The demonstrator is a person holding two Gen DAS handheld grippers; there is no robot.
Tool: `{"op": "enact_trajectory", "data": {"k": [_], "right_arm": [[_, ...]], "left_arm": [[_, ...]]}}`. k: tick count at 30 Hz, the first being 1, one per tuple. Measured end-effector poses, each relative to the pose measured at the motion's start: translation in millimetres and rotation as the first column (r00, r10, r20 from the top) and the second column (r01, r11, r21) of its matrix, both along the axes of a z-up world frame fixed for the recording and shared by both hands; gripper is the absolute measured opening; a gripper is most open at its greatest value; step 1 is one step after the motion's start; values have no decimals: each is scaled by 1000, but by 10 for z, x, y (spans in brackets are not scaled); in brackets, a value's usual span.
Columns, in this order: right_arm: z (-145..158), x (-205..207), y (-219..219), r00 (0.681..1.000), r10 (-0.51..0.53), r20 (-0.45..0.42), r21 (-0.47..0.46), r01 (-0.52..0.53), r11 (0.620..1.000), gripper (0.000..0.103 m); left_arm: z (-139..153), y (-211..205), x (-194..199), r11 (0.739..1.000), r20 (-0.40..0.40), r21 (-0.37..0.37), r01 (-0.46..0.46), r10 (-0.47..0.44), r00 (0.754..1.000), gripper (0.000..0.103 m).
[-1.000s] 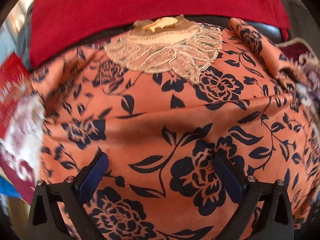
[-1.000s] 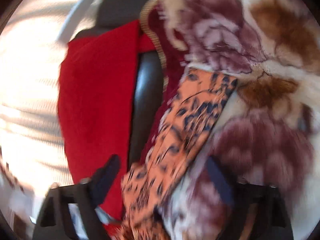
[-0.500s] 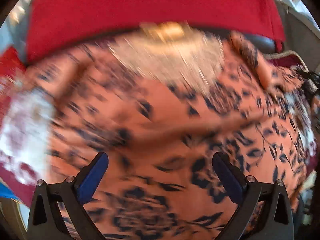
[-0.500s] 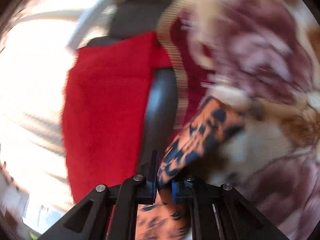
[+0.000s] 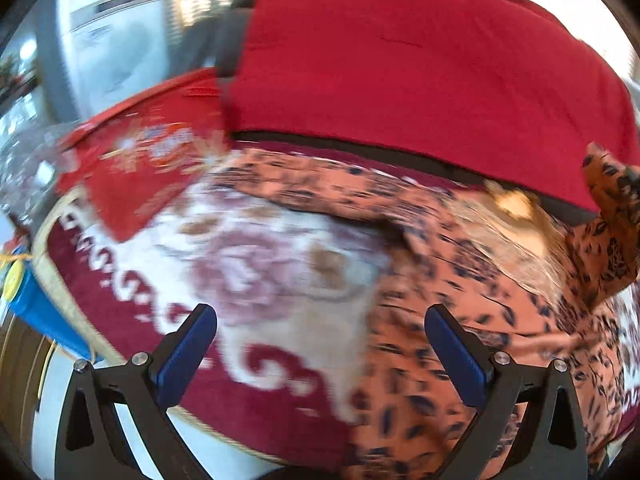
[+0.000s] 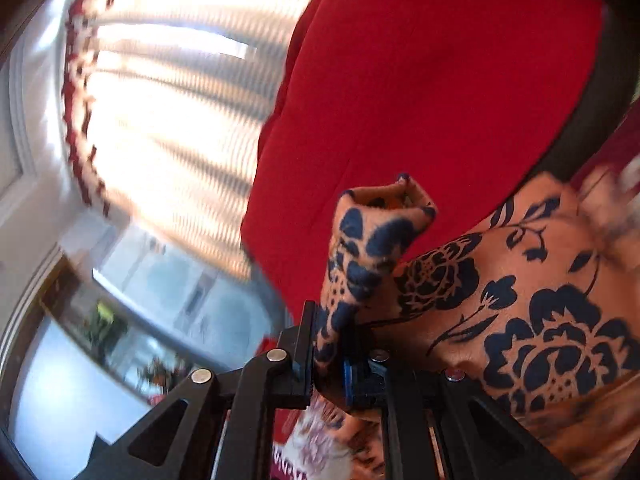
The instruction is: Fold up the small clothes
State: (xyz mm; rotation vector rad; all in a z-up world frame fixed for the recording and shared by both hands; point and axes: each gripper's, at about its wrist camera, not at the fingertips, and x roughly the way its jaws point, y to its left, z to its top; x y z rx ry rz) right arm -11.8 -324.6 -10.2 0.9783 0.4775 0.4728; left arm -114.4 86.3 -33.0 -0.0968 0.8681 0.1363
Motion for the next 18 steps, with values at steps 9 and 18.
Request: {"op": "enact_trajectory", "data": {"k": [9, 18], "right_arm": [[-379, 482, 1268, 945, 261, -196, -7, -268, 964, 99], [-415, -64, 876, 955, 178, -236, -227, -233, 946, 89]], "left_arm": [[-379, 722, 132, 985, -27, -118, -127, 125, 992, 103], [-672, 1040, 772, 914, -78, -371, -167, 148, 986, 103]]}}
